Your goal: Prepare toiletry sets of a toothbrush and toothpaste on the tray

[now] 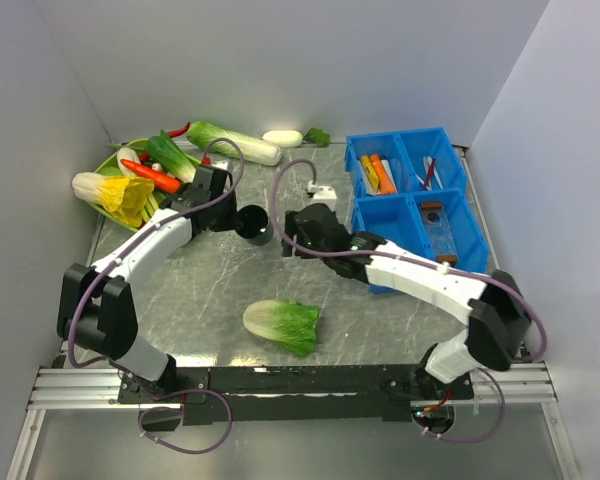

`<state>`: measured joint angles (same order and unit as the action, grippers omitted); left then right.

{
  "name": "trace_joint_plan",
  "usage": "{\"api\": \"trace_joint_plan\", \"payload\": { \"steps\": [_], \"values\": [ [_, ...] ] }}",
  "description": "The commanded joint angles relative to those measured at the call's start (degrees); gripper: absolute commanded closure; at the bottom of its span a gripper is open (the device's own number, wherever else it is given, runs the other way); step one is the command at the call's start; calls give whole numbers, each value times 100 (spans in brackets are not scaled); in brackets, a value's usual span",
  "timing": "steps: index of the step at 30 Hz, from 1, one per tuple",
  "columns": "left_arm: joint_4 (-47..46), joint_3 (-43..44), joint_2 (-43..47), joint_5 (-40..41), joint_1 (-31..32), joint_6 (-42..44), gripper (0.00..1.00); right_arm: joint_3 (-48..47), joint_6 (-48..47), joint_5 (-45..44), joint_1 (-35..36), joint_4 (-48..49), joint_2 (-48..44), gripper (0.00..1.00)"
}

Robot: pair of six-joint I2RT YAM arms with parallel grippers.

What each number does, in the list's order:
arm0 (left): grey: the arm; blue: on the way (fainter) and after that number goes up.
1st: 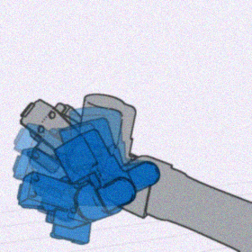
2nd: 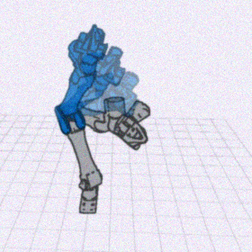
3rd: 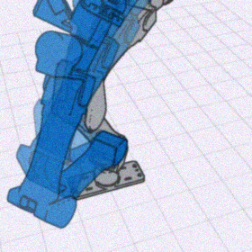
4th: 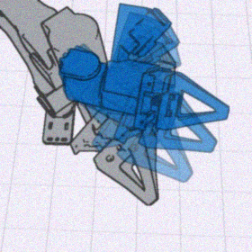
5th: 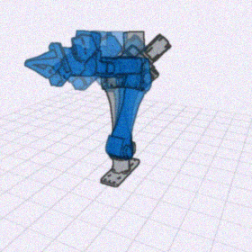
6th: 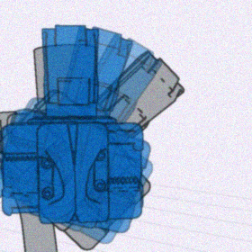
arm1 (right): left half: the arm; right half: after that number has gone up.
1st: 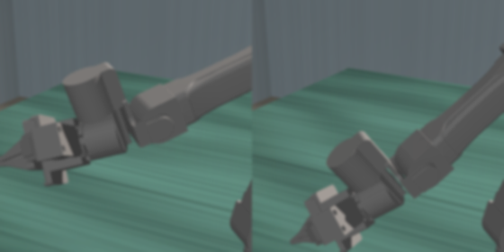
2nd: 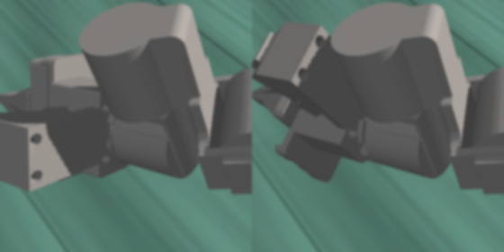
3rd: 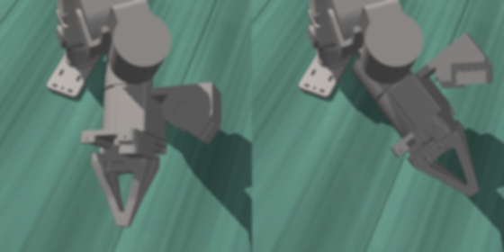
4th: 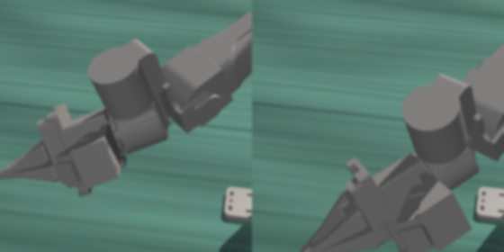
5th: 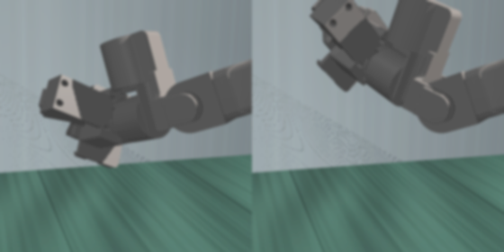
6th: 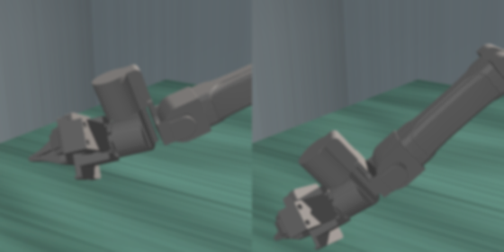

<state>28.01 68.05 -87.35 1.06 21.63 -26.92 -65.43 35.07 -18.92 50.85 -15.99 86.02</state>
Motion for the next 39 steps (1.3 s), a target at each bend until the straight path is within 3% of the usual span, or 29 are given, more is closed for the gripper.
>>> {"api": "trace_joint_plan", "payload": {
  "steps": [1,14,39],
  "values": [
    [82,410,-80,85,-158,-6,99,416,-114,-78,-329,201,-1182,25],
    [249,525,-563,131,-422,-507,99,1761,-431,55,-1235,-229,-3942,19],
    [460,569,-810,597,-748,-789,99,1806,-677,46,-1367,-467,-4278,18]
  ]
}}
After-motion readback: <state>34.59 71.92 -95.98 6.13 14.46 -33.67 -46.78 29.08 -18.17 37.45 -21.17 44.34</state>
